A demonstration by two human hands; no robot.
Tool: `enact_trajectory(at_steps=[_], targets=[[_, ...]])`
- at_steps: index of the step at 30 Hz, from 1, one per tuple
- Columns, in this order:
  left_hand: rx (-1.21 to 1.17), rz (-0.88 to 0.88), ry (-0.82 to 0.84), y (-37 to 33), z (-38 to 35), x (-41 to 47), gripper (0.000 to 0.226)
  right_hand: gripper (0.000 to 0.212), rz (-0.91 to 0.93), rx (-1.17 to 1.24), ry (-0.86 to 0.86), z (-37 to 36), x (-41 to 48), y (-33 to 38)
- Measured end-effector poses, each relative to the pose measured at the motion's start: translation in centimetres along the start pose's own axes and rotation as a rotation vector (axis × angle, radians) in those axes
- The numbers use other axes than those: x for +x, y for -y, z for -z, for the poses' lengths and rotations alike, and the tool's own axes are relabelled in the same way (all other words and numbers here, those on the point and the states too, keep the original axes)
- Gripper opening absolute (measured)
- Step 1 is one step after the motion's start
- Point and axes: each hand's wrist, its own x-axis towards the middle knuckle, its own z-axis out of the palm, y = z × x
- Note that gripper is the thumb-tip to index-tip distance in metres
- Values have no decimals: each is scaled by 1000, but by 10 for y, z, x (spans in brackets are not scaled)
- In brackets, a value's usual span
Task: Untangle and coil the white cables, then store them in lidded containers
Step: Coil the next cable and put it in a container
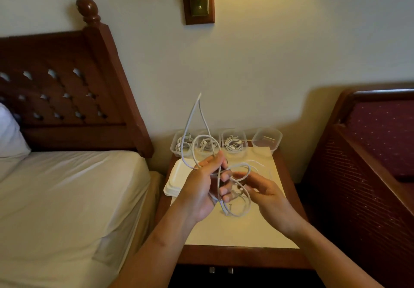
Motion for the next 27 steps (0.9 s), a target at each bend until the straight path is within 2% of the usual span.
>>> enact_trajectory(at_steps=[3,5,8,10,14,18,21,24,27], targets=[[18,1,7,-1,-4,-10,30,16,-85,23,82,1,-20,2],[17,-8,-41,0,-4,-14,31,11,-79,32,22,2,-35,8],[116,-23,-150,6,0,-19,29,8,32,-73,-114,8,-53,17],[243,-18,-221,11,1,-26,24,8,116,-122,-125,13,-64,27],[463,54,-287,14,-3,-43,29,26,297,-55,-117,21,-81,54],[667,249,-264,12,-7,-55,61,29,363,100,-179,22,-77,83],[799,457,-177,8,-6,-57,102,47,349,208,-165,20,-69,93],[942,604,-24,3,1,-61,137,43,325,163,-195,21,-64,99],[1127,722,203,-11,9,-69,142,46,269,150,-227,25,-61,106]])
